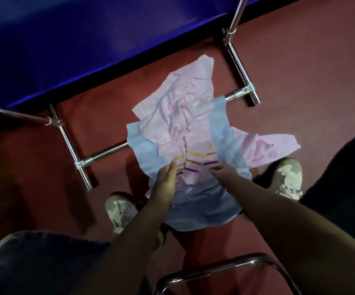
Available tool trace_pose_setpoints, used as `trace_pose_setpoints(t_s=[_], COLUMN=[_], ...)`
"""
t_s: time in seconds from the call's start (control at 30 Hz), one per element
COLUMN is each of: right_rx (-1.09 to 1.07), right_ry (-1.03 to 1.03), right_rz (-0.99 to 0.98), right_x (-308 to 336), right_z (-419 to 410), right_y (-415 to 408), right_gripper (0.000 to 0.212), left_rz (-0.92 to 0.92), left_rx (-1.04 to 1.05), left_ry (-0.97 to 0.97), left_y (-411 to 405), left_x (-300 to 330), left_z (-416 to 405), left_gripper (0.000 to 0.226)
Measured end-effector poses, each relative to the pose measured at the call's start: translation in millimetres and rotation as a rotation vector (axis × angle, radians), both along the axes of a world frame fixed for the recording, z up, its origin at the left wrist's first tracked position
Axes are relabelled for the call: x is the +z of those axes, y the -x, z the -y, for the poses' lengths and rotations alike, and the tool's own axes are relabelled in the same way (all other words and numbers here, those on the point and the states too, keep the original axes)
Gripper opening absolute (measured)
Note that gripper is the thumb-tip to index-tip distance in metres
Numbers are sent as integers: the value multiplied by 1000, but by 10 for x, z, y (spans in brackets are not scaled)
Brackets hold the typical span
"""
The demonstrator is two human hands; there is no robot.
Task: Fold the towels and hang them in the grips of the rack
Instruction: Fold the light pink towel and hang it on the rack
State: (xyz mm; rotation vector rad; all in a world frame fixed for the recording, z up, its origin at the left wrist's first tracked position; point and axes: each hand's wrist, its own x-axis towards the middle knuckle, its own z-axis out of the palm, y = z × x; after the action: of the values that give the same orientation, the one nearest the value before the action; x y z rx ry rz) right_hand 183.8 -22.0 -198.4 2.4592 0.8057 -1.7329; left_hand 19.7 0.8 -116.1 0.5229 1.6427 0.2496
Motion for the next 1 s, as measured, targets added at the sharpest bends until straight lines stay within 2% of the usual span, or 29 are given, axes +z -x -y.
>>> trace_pose_setpoints(t_s=[0.1, 0.23, 0.33, 0.4, 0.5, 0.6, 0.67, 0.77, 1.0], right_rx=[12, -86, -224, -273, -281, -223, -126, -16, 154], right_ry=[17, -12, -57, -92, -204, -344, -447, -587, -930], right_rz=[2, -29, -98, -175, -295, -441, -491, -494, -464], right_x=[-65, 4, 185, 409, 878, 1492, 1923, 2560, 4100], right_z=[-36, -47, -79, -146, -254, -302, -298, -287, -247], right_y=[16, 74, 131, 199, 319, 390, 404, 395, 392], right_gripper=[29, 26, 23, 21, 22, 23, 18, 15, 12], left_rz=[-37, -46, -55, -55, -49, -78, -120, -133, -160], left_rx=[-22, -55, -63, -55, -117, -206, -246, -229, -271], left_ry=[29, 58, 32, -9, -115, -274, -385, -539, -748], left_y=[38, 63, 24, -19, -55, -11, 41, 163, 156], left_x=[-123, -144, -54, 62, 351, 665, 956, 1464, 2593], left_z=[21, 64, 90, 86, 101, 86, 61, 44, 269], left_gripper=[22, 23, 41, 38, 18, 36, 40, 50, 54])
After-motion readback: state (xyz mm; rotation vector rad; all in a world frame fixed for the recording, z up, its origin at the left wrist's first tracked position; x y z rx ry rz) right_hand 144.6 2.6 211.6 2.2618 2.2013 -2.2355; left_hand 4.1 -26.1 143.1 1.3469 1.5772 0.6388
